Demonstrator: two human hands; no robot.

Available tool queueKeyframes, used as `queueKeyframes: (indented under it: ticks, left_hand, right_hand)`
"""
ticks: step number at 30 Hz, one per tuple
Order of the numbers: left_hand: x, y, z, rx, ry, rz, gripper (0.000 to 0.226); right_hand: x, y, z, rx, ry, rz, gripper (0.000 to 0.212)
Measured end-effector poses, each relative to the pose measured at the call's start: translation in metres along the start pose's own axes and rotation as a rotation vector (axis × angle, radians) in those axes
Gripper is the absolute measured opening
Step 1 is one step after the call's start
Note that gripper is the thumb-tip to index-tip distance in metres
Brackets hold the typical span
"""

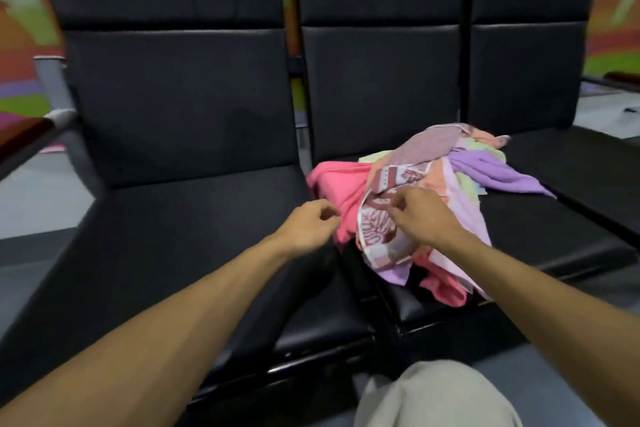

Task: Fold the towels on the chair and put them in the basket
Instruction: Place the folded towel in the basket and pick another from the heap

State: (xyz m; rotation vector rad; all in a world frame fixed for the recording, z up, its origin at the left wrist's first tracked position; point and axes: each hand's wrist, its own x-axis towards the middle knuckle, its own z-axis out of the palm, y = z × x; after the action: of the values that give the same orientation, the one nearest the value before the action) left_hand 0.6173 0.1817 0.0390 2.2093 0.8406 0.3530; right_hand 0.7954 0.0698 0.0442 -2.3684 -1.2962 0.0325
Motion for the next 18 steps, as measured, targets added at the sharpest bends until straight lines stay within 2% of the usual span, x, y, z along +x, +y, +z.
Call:
queueKeyframes:
  ticks: [4, 7, 9, 13, 16, 18]
  left_hand:
    - [0.053, 0.006, 0.038, -0.122, -0.018, -0.087, 0.044]
    - [0.071, 0.005, 0.057, -0.074, 0.018, -0.105, 0.022]
    - [0.073, 0.007, 0.063, -0.127, 0.076, -0.115, 0.008]
    - [0.064, 0.023, 0.054, -0.356, 0.141, -0.036, 0.010]
    - [0.047, 0.051, 0.041, -0.543, 0.045, 0.075, 0.014]
    - [0.036, 0.067, 0.034, -0.598, -0.067, 0.157, 0.019]
  right_hand:
    - [0.026, 0.035, 0.014, 0.121, 0.084, 0.109, 0.040]
    - [0.032, 0.042, 0.027, 0.137, 0.068, 0.122, 0.049]
    - [0.032, 0.042, 0.029, 0.106, 0.055, 0.120, 0.041]
    - [0.022, 0.032, 0.011, 0.098, -0.009, 0.123, 0.020]
    - [0.016, 0.032, 0.000, 0.337, 0.017, 0.259, 0.027]
    - [0.017, 0.029, -0.008, 0.586, 0.094, 0.390, 0.044]
